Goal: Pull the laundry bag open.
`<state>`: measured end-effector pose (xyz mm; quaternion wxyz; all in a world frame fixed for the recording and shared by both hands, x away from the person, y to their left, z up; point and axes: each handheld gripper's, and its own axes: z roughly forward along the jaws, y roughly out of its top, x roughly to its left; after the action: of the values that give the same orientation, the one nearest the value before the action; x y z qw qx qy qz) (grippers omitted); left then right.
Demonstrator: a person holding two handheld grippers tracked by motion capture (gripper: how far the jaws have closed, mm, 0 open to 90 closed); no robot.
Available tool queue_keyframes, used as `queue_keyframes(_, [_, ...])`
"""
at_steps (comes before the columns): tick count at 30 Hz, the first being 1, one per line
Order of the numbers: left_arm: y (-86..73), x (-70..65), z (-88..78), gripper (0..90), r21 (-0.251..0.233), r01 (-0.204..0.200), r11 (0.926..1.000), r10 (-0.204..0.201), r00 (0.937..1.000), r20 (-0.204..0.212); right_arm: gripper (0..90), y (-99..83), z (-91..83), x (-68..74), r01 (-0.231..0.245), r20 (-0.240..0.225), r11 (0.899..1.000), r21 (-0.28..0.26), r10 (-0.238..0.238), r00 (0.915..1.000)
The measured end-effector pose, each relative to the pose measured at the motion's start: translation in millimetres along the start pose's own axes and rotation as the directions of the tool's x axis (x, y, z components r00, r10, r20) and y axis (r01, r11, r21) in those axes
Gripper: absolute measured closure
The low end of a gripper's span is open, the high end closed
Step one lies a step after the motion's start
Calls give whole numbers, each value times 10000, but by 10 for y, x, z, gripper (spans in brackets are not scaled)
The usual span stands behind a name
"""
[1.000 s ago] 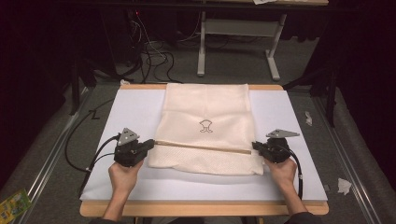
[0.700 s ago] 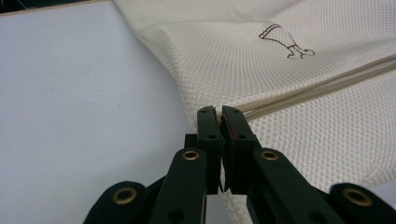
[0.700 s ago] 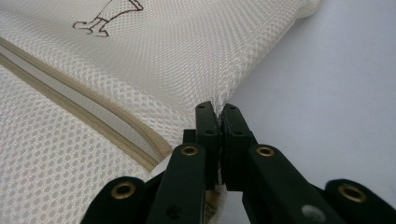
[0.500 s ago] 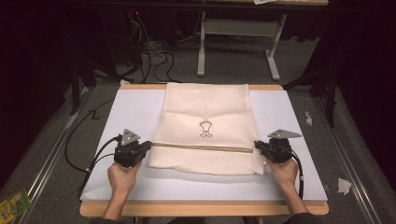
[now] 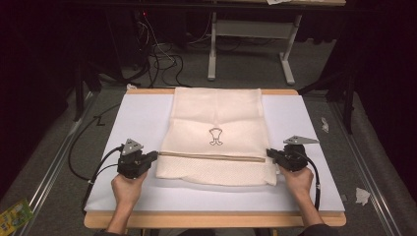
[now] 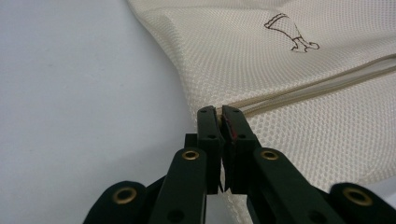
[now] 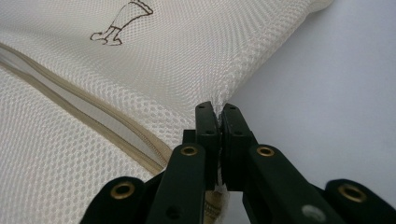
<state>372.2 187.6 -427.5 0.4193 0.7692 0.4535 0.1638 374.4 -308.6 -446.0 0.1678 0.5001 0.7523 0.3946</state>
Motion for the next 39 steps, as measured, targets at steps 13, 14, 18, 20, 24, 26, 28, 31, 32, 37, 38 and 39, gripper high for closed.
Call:
queue_keyframes(13, [-72,-112,-16,867,319,-435,9985,439,9990,-125,874,-36,68,12,76,47,9979,639,-79,10000])
queue_keyframes(14, [-71,-112,-12,866,342,-428,9985,432,9990,-108,874,-42,71,16,35,78,9979,645,-40,10000])
queue_keyframes(18, [-98,-136,-1,862,447,-586,9973,595,9980,-196,866,-62,102,35,147,201,9968,789,-164,9997])
queue_keyframes(20, [-114,-145,18,862,578,-627,9964,639,9978,-196,859,-79,124,42,238,279,9952,953,-266,9993])
queue_keyframes(24, [-126,-167,59,860,803,-674,9945,685,9976,-108,847,-106,143,37,204,340,9939,1084,-243,9991])
queue_keyframes(26, [-127,-163,67,859,912,-667,9936,677,9977,-85,811,-106,150,38,262,414,9934,1115,-310,9987])
queue_keyframes(28, [-130,-165,70,842,905,-661,9937,671,9977,-81,716,-106,162,34,274,472,9925,1193,-333,9983])
queue_keyframes(31, [-139,-180,70,808,766,-689,9947,701,9975,-126,617,-118,173,9,185,484,9927,1192,-244,9985])
queue_keyframes(32, [-140,-185,75,799,734,-674,9950,686,9976,-133,593,-122,172,7,206,542,9931,1158,-270,9982])
queue_keyframes(37, [-124,-188,67,688,433,-594,9973,594,9982,16,525,-118,78,9,163,707,9969,764,-217,9973])
queue_keyframes(38, [-122,-185,60,666,380,-568,9977,568,9984,9,525,-115,56,15,192,718,9977,657,-239,9971])
queue_keyframes(39, [-118,-182,44,646,256,-581,9980,583,9983,-37,525,-114,39,20,219,747,9981,571,-262,9969])
